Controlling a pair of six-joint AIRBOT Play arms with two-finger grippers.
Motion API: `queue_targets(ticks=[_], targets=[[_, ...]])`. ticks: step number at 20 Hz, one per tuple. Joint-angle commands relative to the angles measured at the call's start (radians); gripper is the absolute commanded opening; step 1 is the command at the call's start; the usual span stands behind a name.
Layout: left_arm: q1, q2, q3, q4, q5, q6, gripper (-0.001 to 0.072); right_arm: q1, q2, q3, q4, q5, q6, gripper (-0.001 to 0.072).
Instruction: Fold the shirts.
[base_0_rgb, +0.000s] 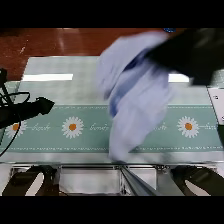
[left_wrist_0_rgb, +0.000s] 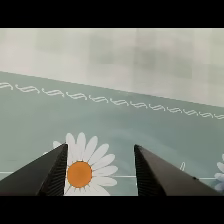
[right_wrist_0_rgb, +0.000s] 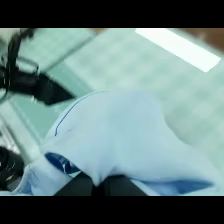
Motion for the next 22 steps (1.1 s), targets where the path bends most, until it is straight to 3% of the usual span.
queue_targets(ticks=[1, 5, 8, 12, 13, 14, 15, 19, 22], targets=[[0.000, 0.001, -0.001, 0.008, 0.007, 0.001, 0.0509, 0.217, -0.032, -0.319, -0.047, -0.239, 0.056, 0.0021], [0.000, 0.001, -0.001, 0.008, 0.008, 0.001, 0.0509, 0.316, -0.233, -0.484, 0.047, -0.432, 0.085, 0.0021], [0.000, 0.001, -0.001, 0.008, 0.007, 0.001, 0.0508, 0.344, -0.370, -0.484, 0.148, -0.477, 0.040, 0.0022], [0.000, 0.000, -0.002, 0.008, 0.008, 0.000, 0.0509, 0.344, -0.479, -0.484, 0.182, -0.472, 0.060, 0.0023], [0.000, -0.002, -0.002, 0.008, 0.008, -0.003, 0.0509, 0.344, -0.490, -0.484, 0.182, -0.470, 0.068, 0.0131], [0.000, -0.004, -0.002, 0.008, 0.007, -0.003, 0.0509, 0.335, -0.490, -0.484, 0.182, -0.462, 0.067, 0.0364], [0.000, -0.006, -0.002, 0.008, 0.005, -0.003, 0.0509, 0.311, -0.482, -0.476, 0.181, -0.431, 0.067, 0.0408], [0.013, -0.033, -0.002, 0.018, -0.156, -0.003, 0.0509, 0.073, -0.362, -0.428, 0.116, -0.272, 0.061, 0.0408], [0.125, -0.099, -0.045, 0.018, -0.214, -0.002, 0.0509, -0.184, -0.214, -0.430, -0.109, -0.159, 0.134, 0.0408]])
